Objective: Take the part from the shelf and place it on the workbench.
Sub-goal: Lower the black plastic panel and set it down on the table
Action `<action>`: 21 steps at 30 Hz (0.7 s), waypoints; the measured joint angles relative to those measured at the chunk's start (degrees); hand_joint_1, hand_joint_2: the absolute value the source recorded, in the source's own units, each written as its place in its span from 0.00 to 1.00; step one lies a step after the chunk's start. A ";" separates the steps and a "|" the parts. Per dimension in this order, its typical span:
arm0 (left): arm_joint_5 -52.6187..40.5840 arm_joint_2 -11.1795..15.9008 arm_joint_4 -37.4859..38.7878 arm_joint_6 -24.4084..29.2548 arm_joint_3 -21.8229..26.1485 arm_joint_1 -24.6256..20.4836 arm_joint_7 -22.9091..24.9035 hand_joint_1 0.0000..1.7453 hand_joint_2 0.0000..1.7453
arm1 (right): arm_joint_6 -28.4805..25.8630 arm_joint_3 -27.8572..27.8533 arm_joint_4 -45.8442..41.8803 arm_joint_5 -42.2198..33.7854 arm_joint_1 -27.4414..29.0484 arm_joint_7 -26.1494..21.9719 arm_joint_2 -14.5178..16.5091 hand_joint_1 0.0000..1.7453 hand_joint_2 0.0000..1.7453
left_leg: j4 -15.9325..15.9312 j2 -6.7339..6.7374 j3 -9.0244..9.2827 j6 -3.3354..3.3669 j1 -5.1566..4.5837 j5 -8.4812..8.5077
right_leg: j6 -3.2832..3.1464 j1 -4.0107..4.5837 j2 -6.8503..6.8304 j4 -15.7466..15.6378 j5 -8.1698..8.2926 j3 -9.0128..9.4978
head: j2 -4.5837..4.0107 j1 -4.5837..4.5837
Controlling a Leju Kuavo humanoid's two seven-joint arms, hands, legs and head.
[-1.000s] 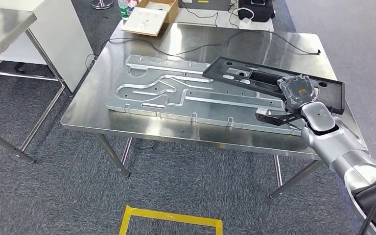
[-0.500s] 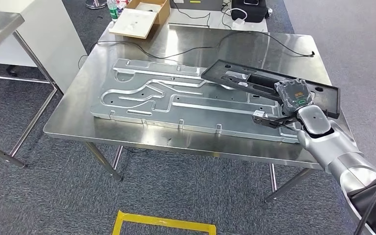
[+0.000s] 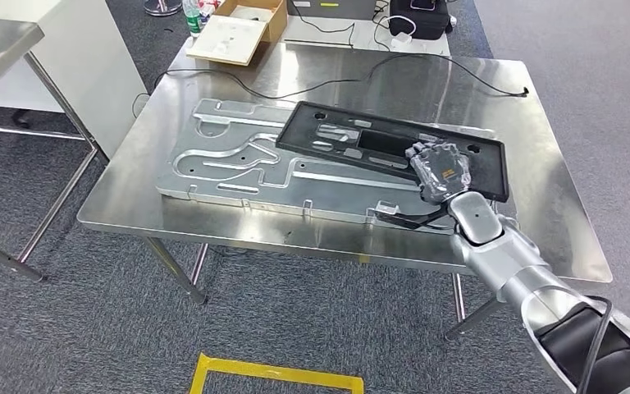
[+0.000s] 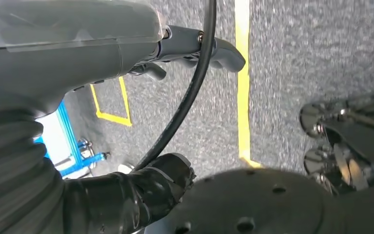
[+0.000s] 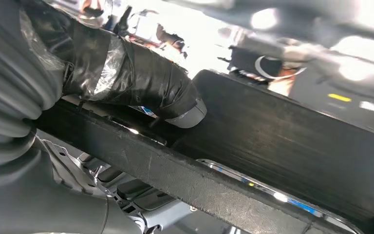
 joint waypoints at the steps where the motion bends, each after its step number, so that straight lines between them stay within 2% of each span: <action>1: -0.02 0.01 0.00 -0.03 -0.12 -0.02 -0.02 0.00 1.00 | -0.21 0.14 0.31 0.11 0.15 0.03 0.75 1.00 1.00 | 0.00 -0.02 0.00 0.01 0.00 0.01 | 0.00 0.00 -0.02 0.00 0.01 0.01 | 0.00 0.00; 5: -0.01 0.06 0.00 -0.07 -0.45 0.01 -0.02 0.00 1.00 | -0.86 0.50 1.76 0.11 0.27 -0.33 2.62 1.00 1.00 | 0.01 -0.06 0.00 0.00 0.00 0.02 | 0.00 -0.01 -0.06 0.00 0.01 0.03 | 0.00 0.00; 9: 0.38 0.09 0.00 -0.18 -0.50 -0.01 -0.05 0.00 1.00 | -0.84 0.68 3.32 -0.06 0.25 -0.70 3.81 0.00 0.00 | 0.01 -0.04 0.00 0.00 0.00 0.01 | 0.00 0.00 -0.05 -0.01 0.01 0.03 | 0.00 0.00; 10: 0.52 0.09 0.00 -0.38 -0.50 -0.01 0.01 0.00 1.00 | -0.79 0.72 3.86 -0.11 0.25 -0.56 4.23 0.00 0.00 | 0.01 -0.04 0.00 0.00 0.00 0.01 | 0.00 0.00 -0.04 -0.01 0.01 0.03 | 0.00 0.00; 14: 1.17 0.10 0.00 -1.63 -0.49 -0.04 0.96 0.00 0.00 | -0.67 0.83 6.82 -0.20 0.20 0.61 6.03 0.00 0.00 | 0.01 -0.04 0.03 0.00 0.00 0.01 | 0.00 0.00 -0.04 -0.03 0.01 0.05 | 0.00 0.00; 21: 1.90 0.12 0.00 -1.81 -0.46 0.09 2.27 0.00 0.00 | 0.16 0.19 11.41 -1.38 -0.67 1.38 6.84 0.00 0.00 | 0.00 -0.03 0.30 -0.01 0.02 -0.01 | 0.00 0.00 -0.03 -0.11 0.01 0.35 | 0.00 0.01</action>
